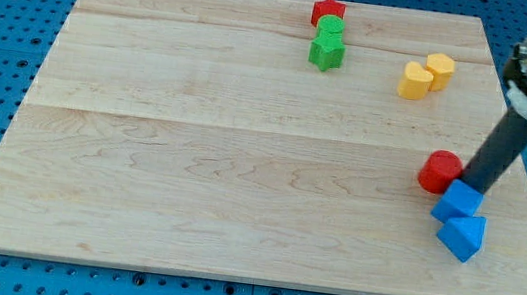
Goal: Push the red circle closer to the green star
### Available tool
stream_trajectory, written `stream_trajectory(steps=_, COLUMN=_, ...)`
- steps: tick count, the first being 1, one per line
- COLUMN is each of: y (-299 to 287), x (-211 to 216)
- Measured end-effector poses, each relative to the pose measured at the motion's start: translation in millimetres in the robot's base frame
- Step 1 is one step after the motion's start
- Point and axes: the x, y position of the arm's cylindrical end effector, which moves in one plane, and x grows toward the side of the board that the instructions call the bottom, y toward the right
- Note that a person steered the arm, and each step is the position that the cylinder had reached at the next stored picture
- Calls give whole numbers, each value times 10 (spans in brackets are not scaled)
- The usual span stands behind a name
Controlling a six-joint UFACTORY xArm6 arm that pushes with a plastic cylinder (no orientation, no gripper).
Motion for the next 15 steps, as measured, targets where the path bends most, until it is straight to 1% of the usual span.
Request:
stream_trajectory(steps=1, y=-211, x=-7)
stream_trajectory(steps=2, y=-421, x=-198)
stream_trajectory(steps=3, y=-742, x=-245)
stream_trajectory(steps=4, y=-916, x=-317)
stream_trajectory(steps=6, y=-1063, x=-707)
stream_trajectory(steps=7, y=-1203, x=-732)
stream_trajectory(steps=8, y=-1224, x=-652)
stream_trajectory(steps=9, y=-1260, x=-673)
stream_trajectory(steps=12, y=-1799, x=-743)
stream_trajectory(steps=14, y=-1784, x=-1029)
stream_trajectory(steps=15, y=-1768, x=-1036)
